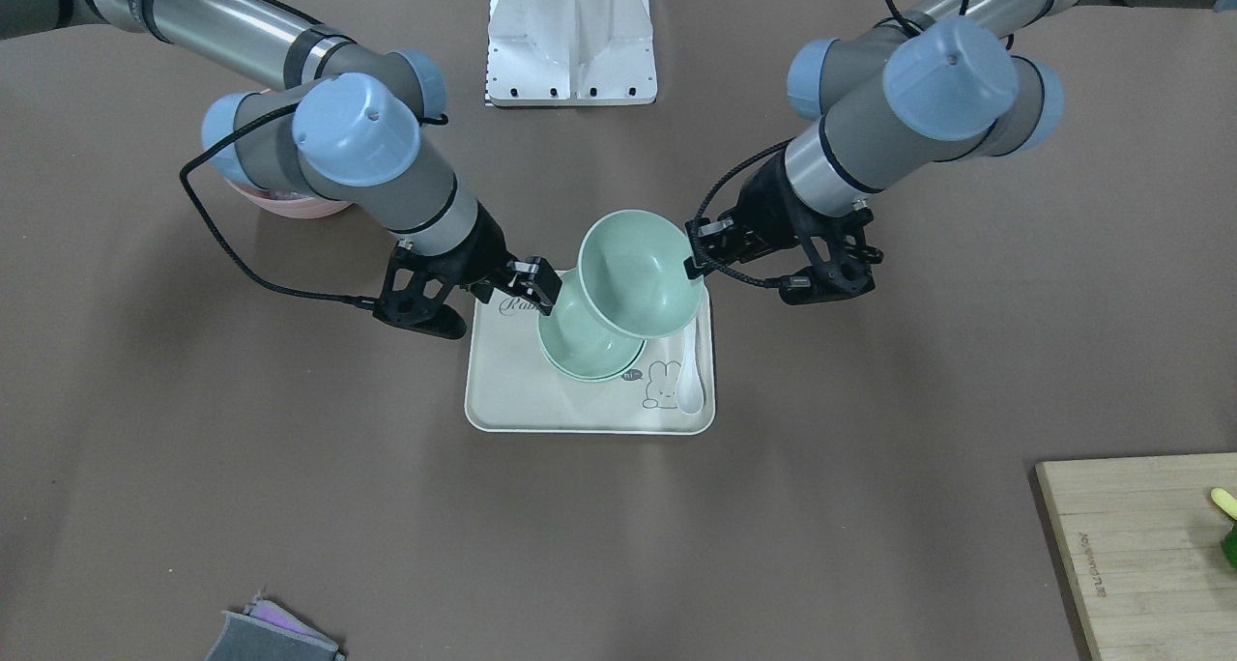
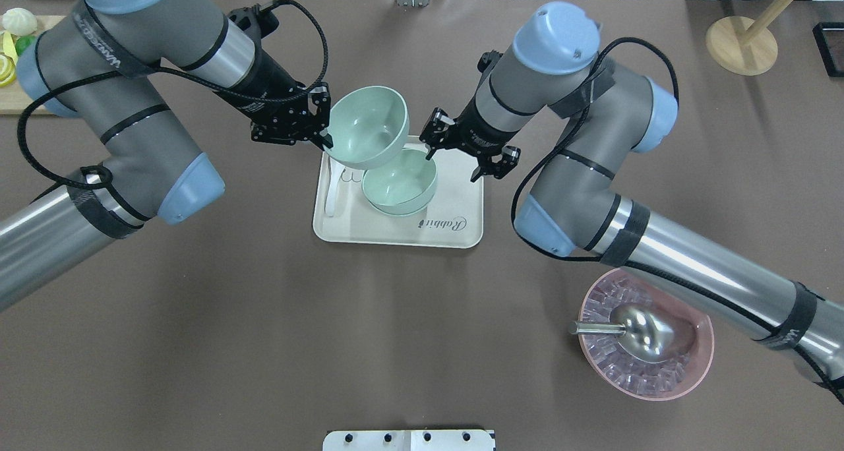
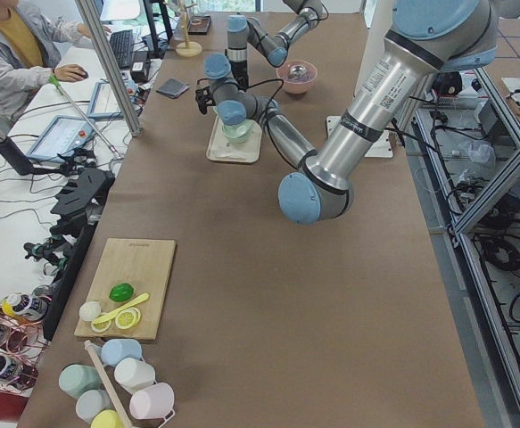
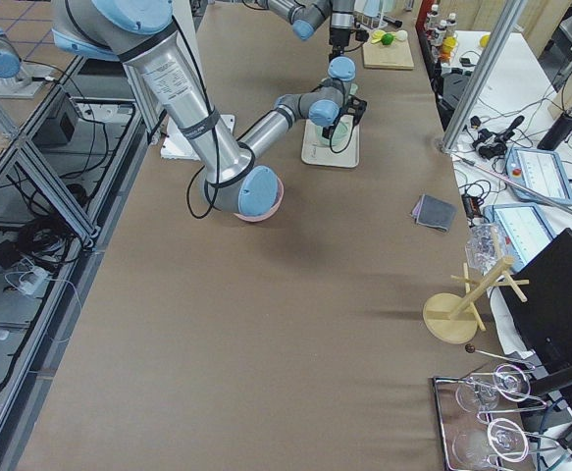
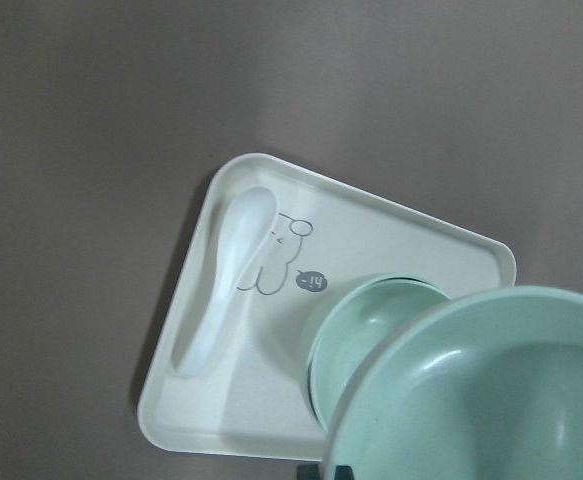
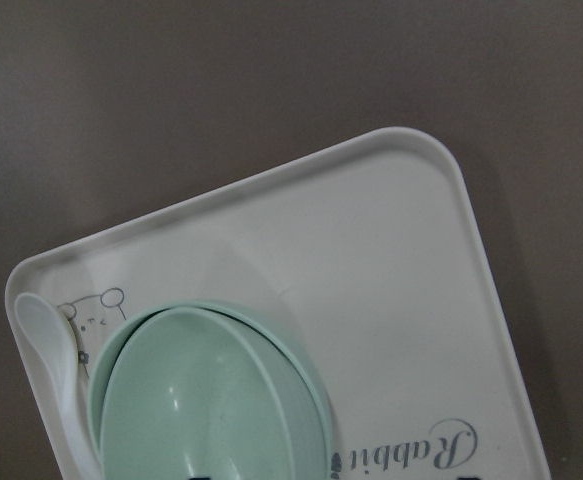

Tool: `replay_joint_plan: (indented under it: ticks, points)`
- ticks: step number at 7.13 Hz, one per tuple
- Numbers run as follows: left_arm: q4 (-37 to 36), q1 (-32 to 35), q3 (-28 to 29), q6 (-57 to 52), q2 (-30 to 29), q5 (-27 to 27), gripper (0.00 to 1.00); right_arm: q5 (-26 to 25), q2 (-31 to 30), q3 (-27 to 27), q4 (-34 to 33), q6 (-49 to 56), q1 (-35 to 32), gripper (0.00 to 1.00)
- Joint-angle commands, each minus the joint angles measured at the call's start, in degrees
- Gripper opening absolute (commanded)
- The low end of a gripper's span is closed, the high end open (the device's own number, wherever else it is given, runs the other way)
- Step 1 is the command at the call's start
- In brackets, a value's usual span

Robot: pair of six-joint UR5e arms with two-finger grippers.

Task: Stack green bowls together

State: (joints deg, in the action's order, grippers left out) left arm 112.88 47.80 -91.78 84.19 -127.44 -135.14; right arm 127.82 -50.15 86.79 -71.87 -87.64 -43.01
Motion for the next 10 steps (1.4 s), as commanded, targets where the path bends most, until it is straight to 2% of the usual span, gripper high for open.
replay_joint_plan:
  ticks: [1,2,4,6,9,10]
  points:
    - [0.7,-1.0,2.8,0.3,-1.8,2.3,0.00,9.5,-7.1,6.0,-0.3,6.0,-7.5,1.00]
    - [0.8,-2.0,4.6,0.0,-2.4,4.1,0.00,11.7,-9.2,7.0,-0.4,7.7,-9.4,1.00]
    - [1.5,-5.1,5.6,0.1,-2.6,8.3,0.00,12.5,-13.4,9.1,-0.5,11.1,-13.0,1.00]
    - [1.2,-6.5,6.0,0.1,-2.2,9.0,0.00,14.3,-18.4,9.5,-0.5,20.2,-17.4,1.00]
    - [3.3,-7.5,7.5,0.0,-2.1,11.0,0.00,14.1,-19.0,9.4,-0.7,21.3,-17.2,1.00]
    - [6.3,-7.5,10.0,0.0,-2.1,11.2,0.16,14.1,-19.0,9.5,-0.7,21.2,-17.2,1.00]
